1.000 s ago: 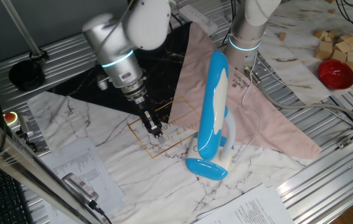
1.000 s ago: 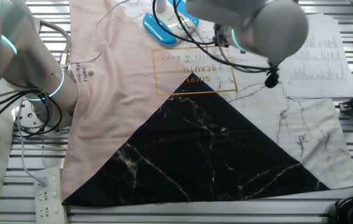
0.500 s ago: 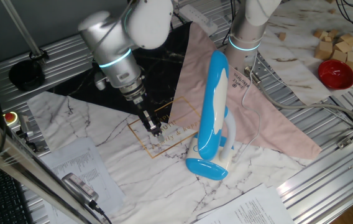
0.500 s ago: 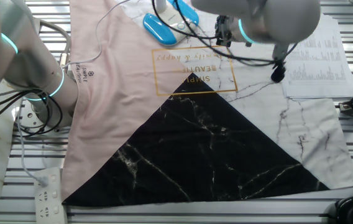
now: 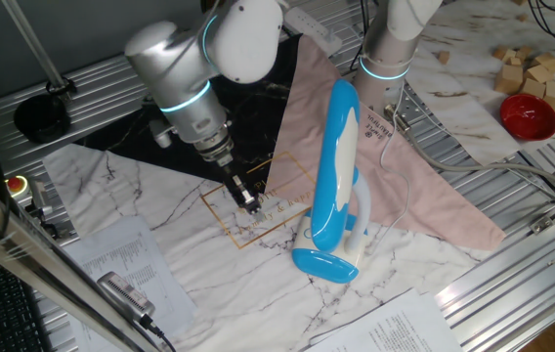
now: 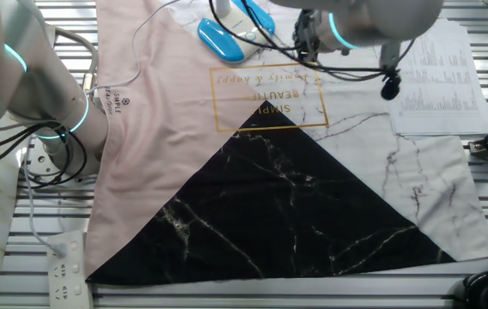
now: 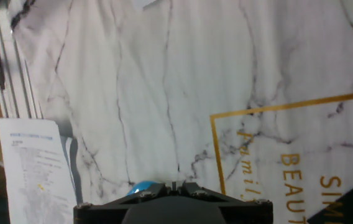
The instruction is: Turn on the desk lamp by pressing the button
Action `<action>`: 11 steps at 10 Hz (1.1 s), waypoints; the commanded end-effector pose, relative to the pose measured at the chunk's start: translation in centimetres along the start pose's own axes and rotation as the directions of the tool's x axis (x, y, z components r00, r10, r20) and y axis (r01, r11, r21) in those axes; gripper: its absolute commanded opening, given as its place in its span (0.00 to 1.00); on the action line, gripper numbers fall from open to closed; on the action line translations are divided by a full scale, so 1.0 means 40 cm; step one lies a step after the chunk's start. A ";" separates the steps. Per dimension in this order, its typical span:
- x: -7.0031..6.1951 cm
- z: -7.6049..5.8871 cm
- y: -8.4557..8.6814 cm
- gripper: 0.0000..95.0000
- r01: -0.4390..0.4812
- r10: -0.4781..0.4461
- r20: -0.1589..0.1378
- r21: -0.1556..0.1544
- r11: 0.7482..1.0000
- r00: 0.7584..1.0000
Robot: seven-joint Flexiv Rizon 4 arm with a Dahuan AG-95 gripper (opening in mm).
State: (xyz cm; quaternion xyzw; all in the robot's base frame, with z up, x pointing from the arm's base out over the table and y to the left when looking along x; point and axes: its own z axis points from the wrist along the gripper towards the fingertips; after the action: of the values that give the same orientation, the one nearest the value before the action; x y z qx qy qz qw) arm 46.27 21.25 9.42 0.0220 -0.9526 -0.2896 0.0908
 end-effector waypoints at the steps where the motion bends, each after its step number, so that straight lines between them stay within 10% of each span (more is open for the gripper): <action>1: 0.006 0.076 -0.001 0.00 0.053 -0.058 -0.010 -0.276 0.960 0.998; 6: -0.005 0.150 0.029 0.00 -0.065 0.046 -0.079 -0.265 0.962 0.996; 8: 0.020 0.152 0.041 0.00 -0.069 0.059 -0.067 -0.149 0.986 0.996; 10: 0.050 0.151 0.044 0.00 -0.028 0.023 -0.046 -0.105 0.994 0.999; 11: 0.067 0.137 0.042 0.00 -0.005 0.004 -0.042 -0.019 1.000 0.999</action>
State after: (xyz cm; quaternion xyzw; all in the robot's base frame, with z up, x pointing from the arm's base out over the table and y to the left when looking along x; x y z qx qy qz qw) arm 43.16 25.59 6.13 -0.0017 -0.8790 -0.4567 0.1372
